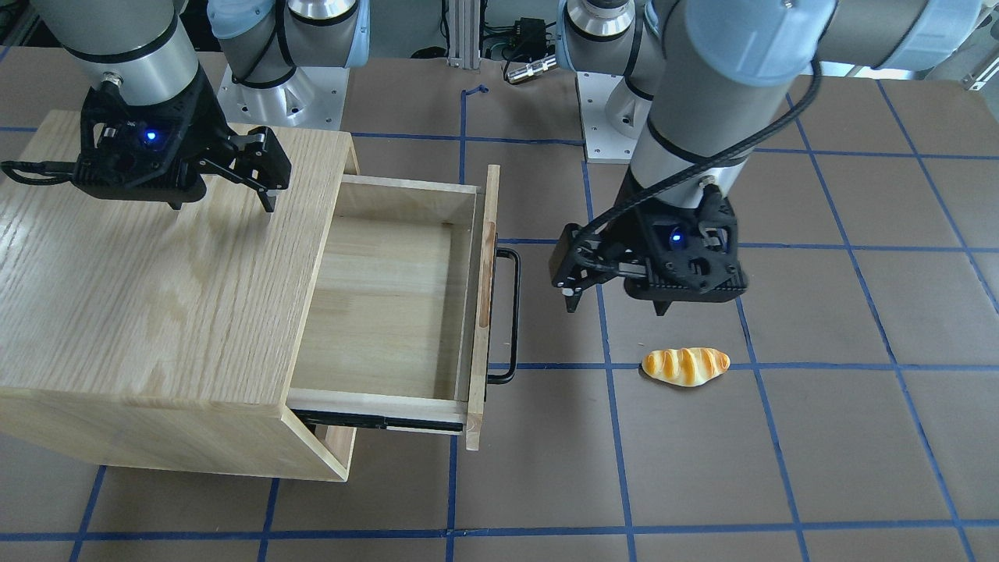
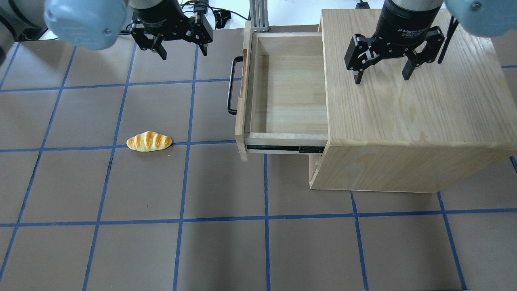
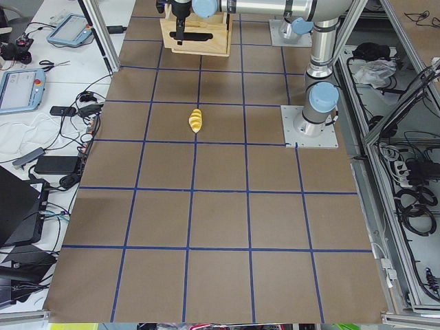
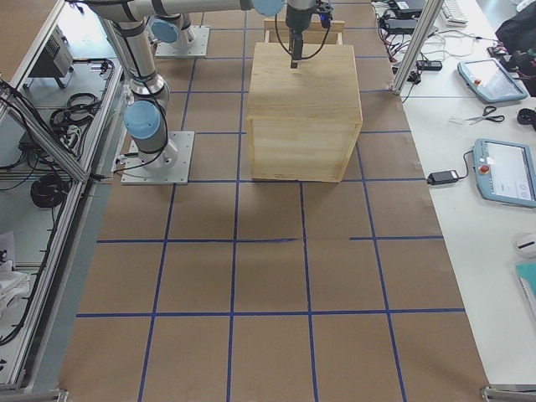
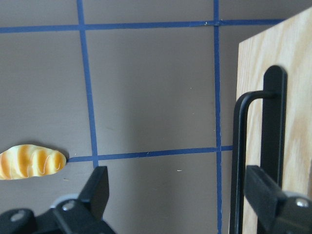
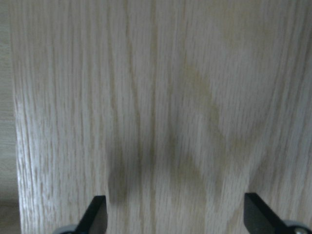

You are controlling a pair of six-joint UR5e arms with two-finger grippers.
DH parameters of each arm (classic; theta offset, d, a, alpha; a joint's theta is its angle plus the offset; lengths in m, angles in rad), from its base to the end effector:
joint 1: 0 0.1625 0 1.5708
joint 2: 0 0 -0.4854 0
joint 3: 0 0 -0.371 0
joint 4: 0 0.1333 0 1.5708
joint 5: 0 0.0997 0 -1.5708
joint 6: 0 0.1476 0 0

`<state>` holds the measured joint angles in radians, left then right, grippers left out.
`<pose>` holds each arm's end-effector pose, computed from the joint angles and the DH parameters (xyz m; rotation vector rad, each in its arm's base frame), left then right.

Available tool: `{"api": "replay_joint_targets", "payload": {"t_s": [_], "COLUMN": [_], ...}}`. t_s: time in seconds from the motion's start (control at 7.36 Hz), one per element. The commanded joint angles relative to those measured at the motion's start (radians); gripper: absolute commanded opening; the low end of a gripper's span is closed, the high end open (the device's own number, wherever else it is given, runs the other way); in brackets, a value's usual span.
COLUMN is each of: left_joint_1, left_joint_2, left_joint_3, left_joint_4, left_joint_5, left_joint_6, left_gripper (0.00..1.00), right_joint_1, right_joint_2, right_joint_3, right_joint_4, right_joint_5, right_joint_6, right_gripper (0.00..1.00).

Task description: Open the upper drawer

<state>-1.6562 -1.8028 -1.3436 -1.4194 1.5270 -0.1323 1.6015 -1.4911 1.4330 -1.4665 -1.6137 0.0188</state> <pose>-0.1907 -0.5887 0.5018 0.0671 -3.0739 0.2171 0.1423 -0.4977 0.5160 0.0200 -3.0967 -0.0699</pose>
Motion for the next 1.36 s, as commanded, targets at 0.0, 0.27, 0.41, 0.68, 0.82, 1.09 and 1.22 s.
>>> {"api": "replay_joint_targets", "payload": {"t_s": [0.0,0.27,0.41,0.68,0.82,1.09,1.22], "left_joint_1": [0.055,0.151,0.168,0.18,0.176,0.165,0.164], "left_joint_2": [0.066,0.1,0.144,0.18,0.189,0.185,0.186], "left_joint_3": [0.004,-0.029,-0.079,-0.141,-0.155,-0.157,-0.157], "left_joint_4": [-0.091,-0.115,-0.122,-0.119,-0.124,-0.128,-0.138], "left_joint_5": [0.027,0.051,0.053,0.047,0.051,0.042,0.041], "left_joint_6": [0.0,0.013,0.013,0.055,0.141,0.138,0.138], "left_gripper": [1.0,1.0,1.0,1.0,1.0,1.0,1.0], "right_joint_1": [0.0,0.0,0.0,0.0,0.0,0.0,0.0], "right_joint_2": [0.0,0.0,0.0,0.0,0.0,0.0,0.0], "right_joint_3": [0.0,0.001,0.0,0.001,0.0,0.001,0.0], "right_joint_4": [0.0,0.0,0.0,0.0,0.0,0.0,0.0], "right_joint_5": [0.0,0.0,0.0,0.0,0.0,0.0,0.0], "right_joint_6": [0.001,0.001,0.001,0.001,0.0,0.001,0.0], "right_gripper": [1.0,1.0,1.0,1.0,1.0,1.0,1.0]}}
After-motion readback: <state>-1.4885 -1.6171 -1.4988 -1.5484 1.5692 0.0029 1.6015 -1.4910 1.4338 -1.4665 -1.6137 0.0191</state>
